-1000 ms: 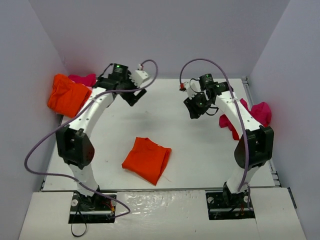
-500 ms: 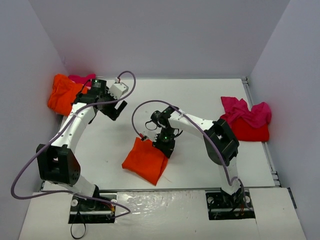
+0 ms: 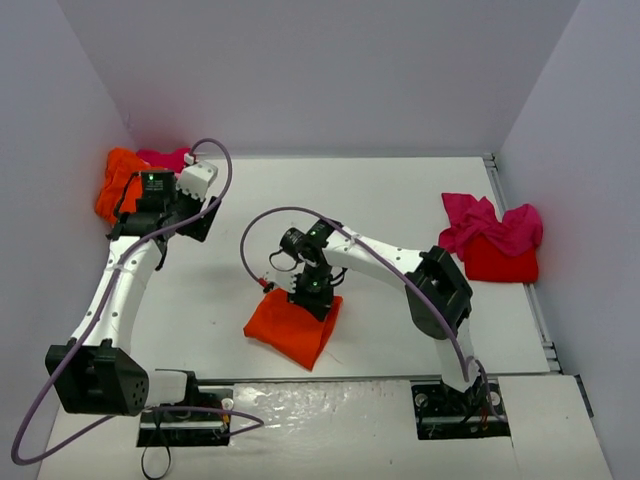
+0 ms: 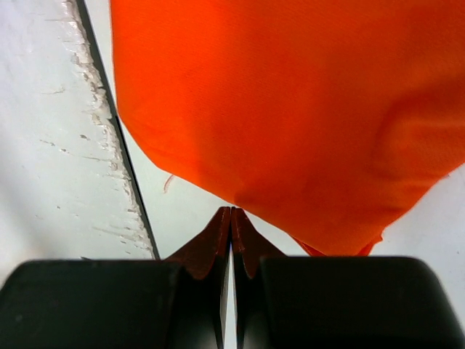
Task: Fold and stack the t-shirts
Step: Fold the tshirt
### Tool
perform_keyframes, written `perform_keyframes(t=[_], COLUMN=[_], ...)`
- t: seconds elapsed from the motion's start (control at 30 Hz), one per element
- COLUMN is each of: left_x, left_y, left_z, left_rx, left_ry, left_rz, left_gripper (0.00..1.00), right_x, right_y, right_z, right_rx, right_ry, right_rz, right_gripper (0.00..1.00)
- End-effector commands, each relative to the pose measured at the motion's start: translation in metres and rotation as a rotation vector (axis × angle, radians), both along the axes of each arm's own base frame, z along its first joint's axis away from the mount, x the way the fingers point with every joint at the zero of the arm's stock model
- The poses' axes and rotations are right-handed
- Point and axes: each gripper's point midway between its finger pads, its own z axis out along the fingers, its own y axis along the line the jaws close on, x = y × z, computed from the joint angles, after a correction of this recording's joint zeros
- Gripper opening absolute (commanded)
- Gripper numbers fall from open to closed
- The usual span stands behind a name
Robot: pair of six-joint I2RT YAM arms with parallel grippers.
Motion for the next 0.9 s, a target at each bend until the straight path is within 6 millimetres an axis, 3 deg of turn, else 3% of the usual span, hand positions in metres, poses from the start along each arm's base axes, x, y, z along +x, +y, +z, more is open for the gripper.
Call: perform_keyframes(t=[0.0, 0.13, 0.27, 0.37, 0.43, 0.53, 0.63, 0.73, 0.87], left_x=[0.011, 0.005, 0.000, -0.001, -0.001, -0.002, 0.000, 0.002, 0.003], left_y=[0.017, 0.022, 0.027, 0.027, 0.027, 0.027, 0.022, 0.019, 0.016], left_z=[0.022, 0.024, 0.028, 0.028, 0.027, 0.027, 0.028, 0.029, 0.027], left_rx=[-0.001, 0.005, 0.010, 0.000, -0.004, -0.006, -0.024, -0.037, -0.050], left_ry=[-0.103, -0.109, -0.131, -0.131, -0.129, -0.128, -0.127, -0.129, -0.121], left_rz=[0.140, 0.167, 0.191, 0.190, 0.193, 0.194, 0.176, 0.170, 0.158], left_gripper=[0.69, 0.68, 0.66, 0.66, 0.66, 0.66, 0.66, 0.65, 0.65], right_x=[-0.019, -0.026, -0.031, -0.009, 0.013, 0.066, 0.131, 0.184, 0.207], right_y=[0.006, 0.027, 0.032, 0.033, 0.035, 0.030, 0.023, 0.017, 0.017], right_z=[0.007, -0.016, -0.044, -0.079, -0.093, -0.105, -0.104, -0.093, -0.082], right_rx=[0.011, -0.008, -0.052, -0.121, -0.137, -0.181, -0.183, -0.147, -0.138], right_ry=[0.046, 0.085, 0.123, 0.062, -0.003, -0.178, -0.322, -0.389, -0.455], right_rz=[0.047, 0.094, 0.121, 0.097, 0.058, -0.039, -0.162, -0.260, -0.268], right_gripper=[0.00, 0.00, 0.00, 0.00, 0.00, 0.00, 0.00, 0.00, 0.00])
